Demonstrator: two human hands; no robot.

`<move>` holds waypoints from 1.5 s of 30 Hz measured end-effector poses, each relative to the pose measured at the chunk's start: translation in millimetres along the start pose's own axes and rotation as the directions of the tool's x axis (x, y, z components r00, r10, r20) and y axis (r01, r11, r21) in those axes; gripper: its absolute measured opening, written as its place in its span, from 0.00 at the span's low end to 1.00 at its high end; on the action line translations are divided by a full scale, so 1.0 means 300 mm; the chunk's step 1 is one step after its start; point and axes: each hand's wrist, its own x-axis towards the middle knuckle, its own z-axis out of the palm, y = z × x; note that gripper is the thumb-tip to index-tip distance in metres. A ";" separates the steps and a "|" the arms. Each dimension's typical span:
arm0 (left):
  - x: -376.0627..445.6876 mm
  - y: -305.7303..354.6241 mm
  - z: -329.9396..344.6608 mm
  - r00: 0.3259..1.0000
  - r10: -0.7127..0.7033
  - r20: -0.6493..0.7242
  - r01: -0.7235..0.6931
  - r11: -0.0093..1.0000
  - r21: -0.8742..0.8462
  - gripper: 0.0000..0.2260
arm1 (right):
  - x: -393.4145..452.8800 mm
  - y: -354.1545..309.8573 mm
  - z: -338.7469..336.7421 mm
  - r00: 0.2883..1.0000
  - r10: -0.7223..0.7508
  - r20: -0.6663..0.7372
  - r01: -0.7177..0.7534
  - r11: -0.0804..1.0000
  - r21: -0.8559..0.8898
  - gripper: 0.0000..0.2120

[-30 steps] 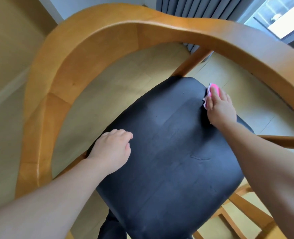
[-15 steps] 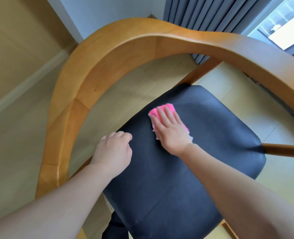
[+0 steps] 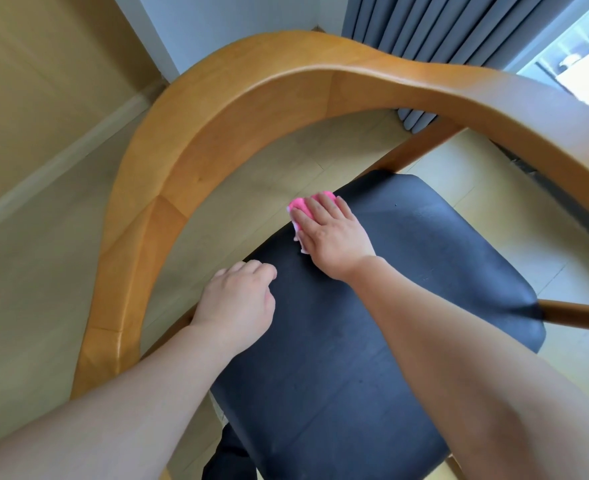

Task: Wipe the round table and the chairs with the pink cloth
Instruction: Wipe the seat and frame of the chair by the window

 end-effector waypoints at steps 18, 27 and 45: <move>0.011 0.007 0.010 1.000 0.011 0.004 -0.011 1.000 -0.001 0.13 | -0.255 0.492 -0.024 0.851 0.513 -0.109 -0.492 0.853 0.171 0.21; 0.016 0.014 -0.021 1.000 0.026 0.011 -0.027 0.999 0.021 0.14 | -0.357 0.423 0.010 0.805 0.590 -0.065 -0.584 0.807 0.091 0.25; -0.048 0.107 -0.042 0.966 0.250 0.066 -0.256 0.962 0.094 0.14 | -0.812 -0.423 0.253 0.999 -0.027 0.033 0.026 0.999 0.023 0.30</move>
